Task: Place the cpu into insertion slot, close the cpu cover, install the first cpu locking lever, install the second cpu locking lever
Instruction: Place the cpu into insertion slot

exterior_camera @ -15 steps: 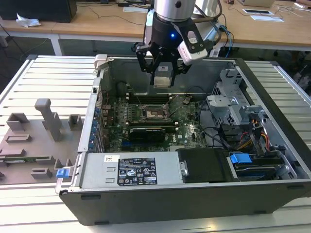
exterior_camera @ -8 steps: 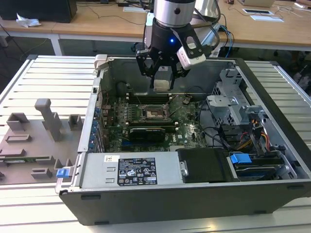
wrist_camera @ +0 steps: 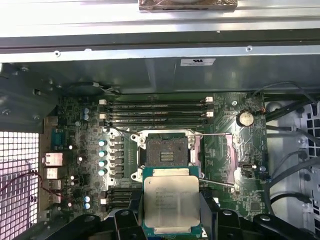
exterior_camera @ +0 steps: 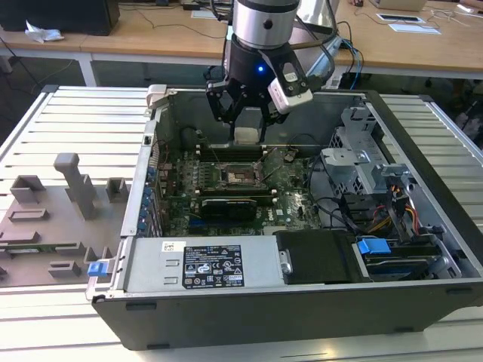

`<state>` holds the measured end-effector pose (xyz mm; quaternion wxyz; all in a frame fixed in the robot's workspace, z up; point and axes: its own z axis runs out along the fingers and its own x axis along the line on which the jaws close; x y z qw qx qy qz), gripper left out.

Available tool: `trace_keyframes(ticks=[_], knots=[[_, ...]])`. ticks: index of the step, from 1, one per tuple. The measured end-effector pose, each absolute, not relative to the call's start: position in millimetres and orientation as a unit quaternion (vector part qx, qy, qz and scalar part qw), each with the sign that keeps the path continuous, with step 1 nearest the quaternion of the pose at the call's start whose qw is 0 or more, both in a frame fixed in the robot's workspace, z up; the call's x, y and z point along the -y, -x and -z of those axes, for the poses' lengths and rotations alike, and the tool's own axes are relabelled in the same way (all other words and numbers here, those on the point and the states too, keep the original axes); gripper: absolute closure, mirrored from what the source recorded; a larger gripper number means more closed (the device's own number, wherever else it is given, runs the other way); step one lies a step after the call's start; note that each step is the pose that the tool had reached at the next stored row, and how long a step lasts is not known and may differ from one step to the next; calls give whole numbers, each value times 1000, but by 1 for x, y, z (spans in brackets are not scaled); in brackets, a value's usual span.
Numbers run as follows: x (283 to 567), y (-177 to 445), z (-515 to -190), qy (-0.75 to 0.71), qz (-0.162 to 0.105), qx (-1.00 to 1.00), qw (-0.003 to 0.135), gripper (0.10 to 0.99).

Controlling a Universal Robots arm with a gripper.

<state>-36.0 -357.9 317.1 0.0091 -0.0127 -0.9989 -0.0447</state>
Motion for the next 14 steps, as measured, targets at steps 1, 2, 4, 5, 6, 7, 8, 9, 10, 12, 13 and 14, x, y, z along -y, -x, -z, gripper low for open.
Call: trace_keyframes(ticks=[1,2,4,5,6,7,8,9,10,12,13,14], knots=[[358,36,-316,13,45,999,9,545],[358,36,-315,13,45,999,9,545],[358,36,-314,13,45,999,9,545],[358,36,-313,13,45,999,9,545],[358,36,-313,13,45,999,9,545],[358,36,-312,13,45,999,9,545],[358,36,-310,13,45,999,9,545],[358,36,-310,13,45,999,9,545],[358,36,-309,13,45,999,9,545],[358,36,-308,13,45,999,9,545],[358,36,-307,13,45,999,9,545],[358,36,-307,13,45,999,9,545]])
